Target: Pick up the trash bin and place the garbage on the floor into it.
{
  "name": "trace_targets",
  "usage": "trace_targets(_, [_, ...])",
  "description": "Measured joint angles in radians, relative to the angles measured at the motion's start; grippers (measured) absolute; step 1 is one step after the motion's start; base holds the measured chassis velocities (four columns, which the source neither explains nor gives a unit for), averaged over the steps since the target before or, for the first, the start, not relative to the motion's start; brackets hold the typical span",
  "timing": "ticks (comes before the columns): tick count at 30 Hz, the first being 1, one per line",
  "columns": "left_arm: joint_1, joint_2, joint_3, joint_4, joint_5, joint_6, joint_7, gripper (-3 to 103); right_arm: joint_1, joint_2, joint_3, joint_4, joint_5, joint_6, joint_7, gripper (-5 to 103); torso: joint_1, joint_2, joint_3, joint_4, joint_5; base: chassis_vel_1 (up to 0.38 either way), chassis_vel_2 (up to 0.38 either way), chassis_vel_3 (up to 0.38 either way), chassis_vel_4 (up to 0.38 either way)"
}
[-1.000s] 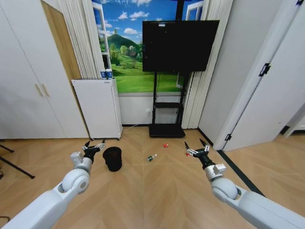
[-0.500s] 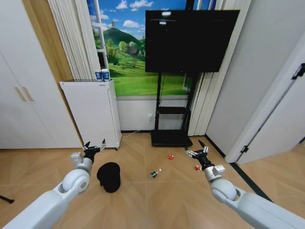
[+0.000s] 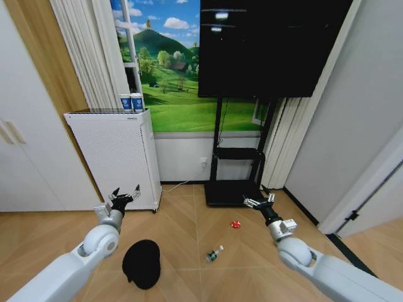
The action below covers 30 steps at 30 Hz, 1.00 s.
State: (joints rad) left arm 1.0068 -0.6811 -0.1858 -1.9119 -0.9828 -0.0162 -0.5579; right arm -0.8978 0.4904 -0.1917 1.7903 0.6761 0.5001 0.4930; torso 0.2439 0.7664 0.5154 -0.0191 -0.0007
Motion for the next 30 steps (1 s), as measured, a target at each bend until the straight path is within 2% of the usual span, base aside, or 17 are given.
trace_targets(7, [0.02, 0.0, -0.012, -0.008, 0.0, 0.012, -0.012, 100, -0.011, -0.003, 0.009, 0.007, -0.008, 0.011, 0.005, 100, 0.0, 0.0, 0.0, -0.0001, 0.0011, -0.183, 0.216, 0.135, -0.09])
trace_targets(9, [0.035, 0.0, -0.023, -0.018, -0.01, 0.044, -0.024, 100, -0.015, -0.004, 0.013, 0.01, -0.008, 0.015, 0.007, 100, 0.0, 0.0, 0.0, -0.0012, 0.0003, -0.034, 0.01, -0.054, -0.007])
trace_targets(11, [0.041, 0.0, -0.026, -0.021, -0.012, 0.047, -0.027, 100, -0.016, -0.004, 0.014, 0.012, -0.009, 0.015, 0.008, 100, 0.0, 0.0, 0.0, -0.0009, 0.0006, 0.002, -0.023, -0.054, -0.023])
trace_targets(12, [0.052, -0.003, -0.033, -0.026, -0.007, 0.047, -0.031, 100, -0.018, -0.004, 0.015, 0.015, -0.009, 0.017, 0.009, 100, -0.001, -0.001, -0.001, -0.0017, 0.0007, 0.066, -0.073, -0.05, 0.015])
trace_targets(14, [0.062, -0.006, -0.041, -0.031, -0.005, 0.048, -0.033, 100, -0.019, -0.004, 0.016, 0.016, -0.01, 0.018, 0.01, 100, -0.003, -0.004, -0.003, -0.0013, 0.0007, 0.074, -0.081, -0.068, 0.015])
trace_targets(18, [0.129, -0.019, -0.11, -0.051, 0.001, 0.058, -0.027, 100, -0.019, -0.003, 0.017, 0.02, -0.015, 0.018, 0.017, 100, -0.016, -0.039, -0.022, -0.001, 0.0006, 0.019, -0.011, -0.01, 0.019])
trace_targets(30, [0.22, -0.018, -0.177, -0.082, 0.005, 0.062, -0.037, 100, -0.019, 0.0, 0.013, 0.027, -0.022, 0.014, 0.031, 100, -0.038, -0.088, -0.051, -0.0011, 0.0007, 0.0, 0.0, 0.0, 0.0])
